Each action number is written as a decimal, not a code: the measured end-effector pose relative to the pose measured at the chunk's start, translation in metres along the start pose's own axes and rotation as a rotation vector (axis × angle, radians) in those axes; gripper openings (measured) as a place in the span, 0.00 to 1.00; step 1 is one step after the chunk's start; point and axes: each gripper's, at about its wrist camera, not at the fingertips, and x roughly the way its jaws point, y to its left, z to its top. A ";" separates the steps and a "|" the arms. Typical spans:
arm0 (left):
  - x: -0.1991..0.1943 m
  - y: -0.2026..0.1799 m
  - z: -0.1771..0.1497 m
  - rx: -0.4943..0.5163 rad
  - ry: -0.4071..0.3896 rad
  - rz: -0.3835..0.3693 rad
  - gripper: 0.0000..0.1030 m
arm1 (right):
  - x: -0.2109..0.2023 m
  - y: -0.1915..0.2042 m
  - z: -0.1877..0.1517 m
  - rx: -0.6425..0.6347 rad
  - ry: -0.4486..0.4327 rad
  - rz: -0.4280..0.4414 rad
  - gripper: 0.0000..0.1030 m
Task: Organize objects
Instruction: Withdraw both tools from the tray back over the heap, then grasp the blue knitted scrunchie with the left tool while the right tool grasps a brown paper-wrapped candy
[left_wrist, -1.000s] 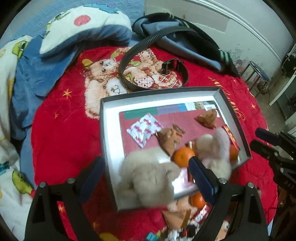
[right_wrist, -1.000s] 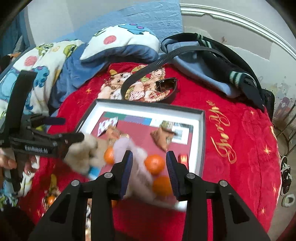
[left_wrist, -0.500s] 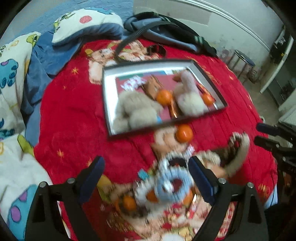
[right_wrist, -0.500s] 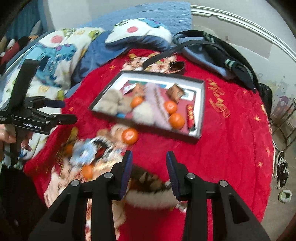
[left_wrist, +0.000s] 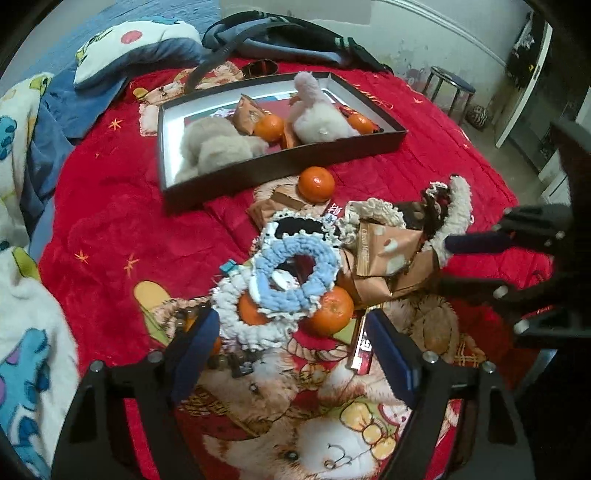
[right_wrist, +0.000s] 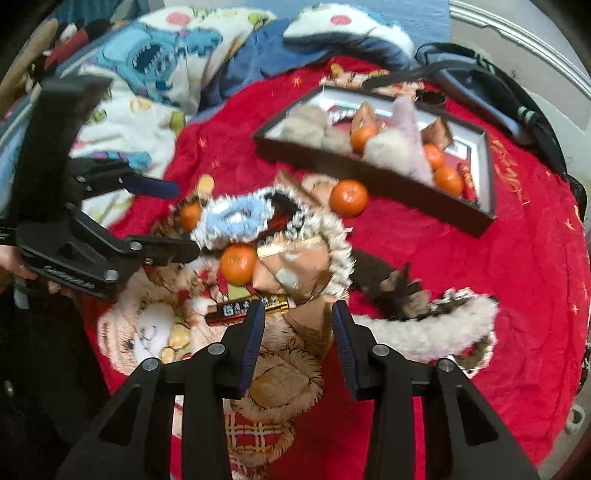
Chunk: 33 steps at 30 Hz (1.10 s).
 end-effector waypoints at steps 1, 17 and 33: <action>0.003 0.000 -0.001 -0.007 -0.005 -0.005 0.79 | 0.006 -0.001 0.000 -0.002 0.012 -0.004 0.35; 0.026 0.005 0.000 -0.007 -0.022 -0.034 0.44 | 0.040 -0.013 0.002 0.002 0.072 -0.040 0.39; 0.015 -0.003 0.007 0.060 -0.073 -0.095 0.44 | 0.044 -0.013 0.001 -0.007 0.074 -0.024 0.34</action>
